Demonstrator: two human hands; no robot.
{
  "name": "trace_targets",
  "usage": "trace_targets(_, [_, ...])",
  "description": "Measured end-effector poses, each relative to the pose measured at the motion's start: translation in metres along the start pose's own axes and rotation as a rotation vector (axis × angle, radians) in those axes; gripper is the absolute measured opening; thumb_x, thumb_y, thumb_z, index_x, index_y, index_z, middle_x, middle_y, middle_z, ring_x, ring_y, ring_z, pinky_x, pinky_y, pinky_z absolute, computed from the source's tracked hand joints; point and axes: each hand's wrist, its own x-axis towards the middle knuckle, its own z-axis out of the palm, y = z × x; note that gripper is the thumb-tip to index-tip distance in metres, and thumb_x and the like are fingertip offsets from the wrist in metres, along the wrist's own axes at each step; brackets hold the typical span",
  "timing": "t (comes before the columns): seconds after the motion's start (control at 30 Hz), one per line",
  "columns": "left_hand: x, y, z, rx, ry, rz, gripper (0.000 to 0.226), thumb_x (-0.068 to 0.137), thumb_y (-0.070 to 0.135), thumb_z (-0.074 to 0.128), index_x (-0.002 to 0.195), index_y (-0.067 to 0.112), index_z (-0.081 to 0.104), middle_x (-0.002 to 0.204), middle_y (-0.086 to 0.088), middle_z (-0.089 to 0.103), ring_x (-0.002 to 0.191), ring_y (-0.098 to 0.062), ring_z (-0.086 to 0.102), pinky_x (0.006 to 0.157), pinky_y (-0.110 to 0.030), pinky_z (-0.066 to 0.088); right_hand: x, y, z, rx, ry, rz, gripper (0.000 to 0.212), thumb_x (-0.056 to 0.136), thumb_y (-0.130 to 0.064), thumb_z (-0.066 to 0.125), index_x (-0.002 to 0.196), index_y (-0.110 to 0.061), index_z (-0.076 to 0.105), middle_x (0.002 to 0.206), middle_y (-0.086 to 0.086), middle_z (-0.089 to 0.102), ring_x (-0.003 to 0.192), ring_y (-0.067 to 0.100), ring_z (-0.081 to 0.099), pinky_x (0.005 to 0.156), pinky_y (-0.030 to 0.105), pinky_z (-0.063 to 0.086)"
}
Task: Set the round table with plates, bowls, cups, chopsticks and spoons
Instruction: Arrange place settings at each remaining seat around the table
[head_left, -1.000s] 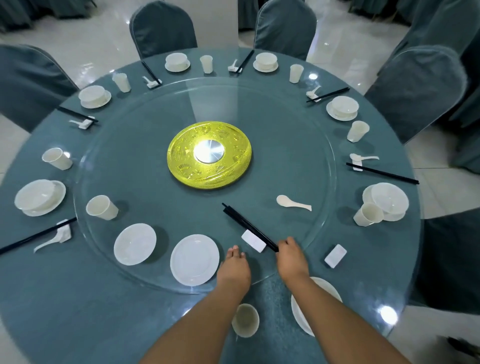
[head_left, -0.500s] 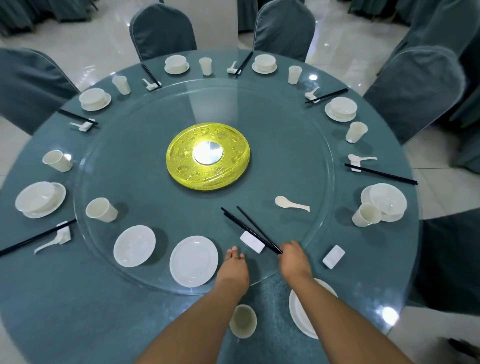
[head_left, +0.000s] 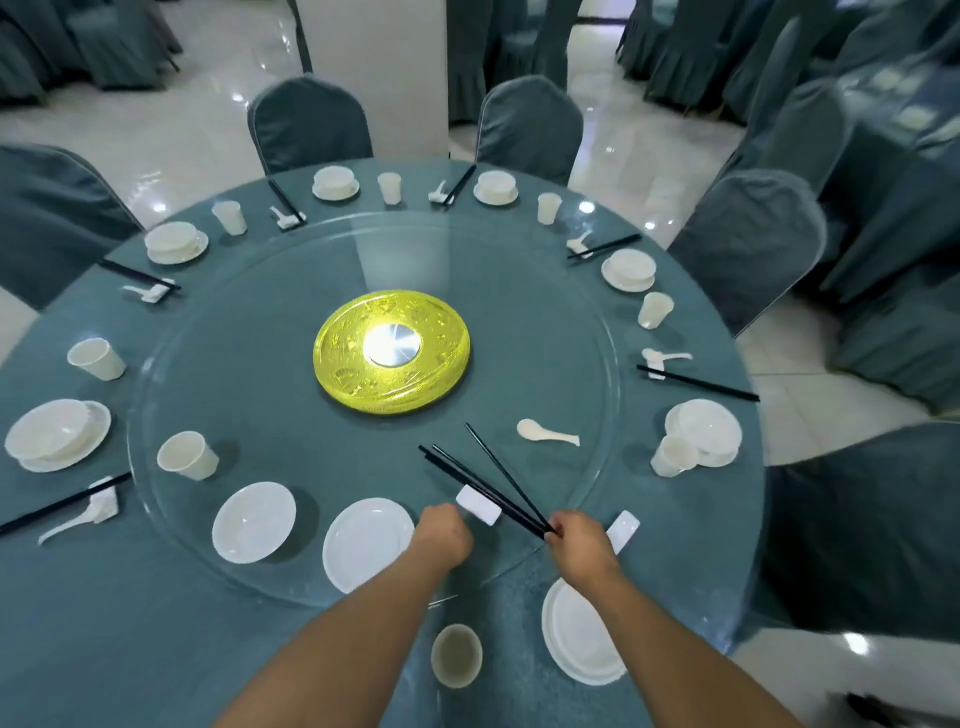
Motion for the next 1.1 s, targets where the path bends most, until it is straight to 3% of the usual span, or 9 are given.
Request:
trace_targets(0.1, [-0.008,0.02,-0.021,-0.792,0.078,-0.119,0.021,0.092,0.005,0.045,0.076,0.009,0.058,0.079,-0.016,0.059,0.063,-0.02,0.055,0.058,-0.026,0.044,-0.015,0.003,-0.022,0.078,-0.028,-0.036,0.027,0.09,-0.02,0.06,0.067,-0.023,0.046,0.072,-0.001,0.057,0.071,0.019,0.053,0.066,0.032,0.042])
trace_targets(0.17, [-0.017,0.034,-0.031,-1.273,0.015,-0.173,0.022,0.091,-0.001,0.045,0.075,0.011,0.051,0.072,-0.01,0.05,0.057,-0.018,0.044,0.052,-0.025,0.041,-0.026,0.005,-0.035,0.111,-0.03,-0.052,0.028,0.089,-0.019,0.063,0.066,-0.024,0.047,0.07,-0.001,0.057,0.069,0.017,0.051,0.069,0.031,0.045])
trace_targets(0.23, [-0.025,0.042,-0.037,-1.443,-0.039,-0.158,0.02,0.088,-0.004,0.044,0.081,0.011,0.055,0.076,-0.009,0.055,0.062,-0.02,0.047,0.059,-0.029,0.046,-0.034,0.01,-0.045,0.135,-0.031,-0.062,0.022,0.089,-0.018,0.064,0.07,-0.021,0.053,0.07,-0.002,0.058,0.068,0.016,0.049,0.069,0.029,0.044])
trace_targets(0.33, [-0.031,0.048,-0.043,-1.549,-0.09,-0.102,0.026,0.087,0.002,0.044,0.101,0.013,0.062,0.096,-0.007,0.07,0.079,-0.021,0.06,0.084,-0.041,0.052,-0.041,0.016,-0.056,0.134,-0.043,-0.078,0.007,0.089,-0.016,0.064,0.083,-0.013,0.067,0.075,0.0,0.063,0.071,0.014,0.052,0.073,0.027,0.041])
trace_targets(0.4, [-0.032,0.051,-0.047,-1.6,-0.13,-0.064,0.022,0.093,0.01,0.047,0.108,0.016,0.063,0.104,-0.005,0.073,0.085,-0.02,0.063,0.089,-0.044,0.054,-0.042,0.018,-0.063,0.134,-0.062,-0.078,0.011,0.09,-0.014,0.062,0.092,-0.011,0.072,0.079,0.005,0.067,0.073,0.013,0.053,0.076,0.028,0.046])
trace_targets(0.57, [-0.033,0.064,-0.057,-1.646,-0.168,0.051,0.016,0.102,0.016,0.049,0.111,0.009,0.061,0.108,-0.012,0.072,0.101,-0.027,0.069,0.078,-0.046,0.059,-0.047,0.019,-0.077,0.158,-0.056,-0.048,0.019,0.089,-0.013,0.059,0.097,-0.019,0.075,0.091,0.003,0.075,0.084,0.013,0.065,0.081,0.023,0.049])
trace_targets(0.73, [-0.032,0.074,-0.062,-1.609,-0.179,0.078,0.015,0.101,0.014,0.051,0.11,0.007,0.061,0.106,-0.012,0.073,0.106,-0.032,0.067,0.078,-0.047,0.059,-0.043,0.011,-0.08,0.16,-0.049,-0.053,0.018,0.088,-0.02,0.062,0.1,-0.025,0.075,0.084,-0.006,0.074,0.07,0.005,0.061,0.07,0.022,0.05])
trace_targets(0.93, [-0.032,0.073,-0.064,-1.581,-0.134,0.076,0.011,0.1,0.014,0.054,0.109,0.012,0.06,0.101,-0.009,0.075,0.097,-0.031,0.07,0.08,-0.043,0.058,-0.044,0.009,-0.079,0.193,-0.088,-0.118,0.023,0.089,-0.016,0.062,0.106,-0.024,0.075,0.094,-0.009,0.075,0.087,0.008,0.068,0.085,0.025,0.054])
trace_targets(1.1, [-0.031,0.072,-0.063,-1.567,-0.094,0.087,0.013,0.097,0.011,0.059,0.109,0.011,0.063,0.1,-0.009,0.074,0.095,-0.031,0.07,0.087,-0.046,0.057,-0.044,0.011,-0.081,0.179,-0.138,-0.107,0.021,0.09,-0.018,0.062,0.105,-0.024,0.076,0.074,-0.014,0.066,0.069,0.004,0.058,0.072,0.021,0.05])
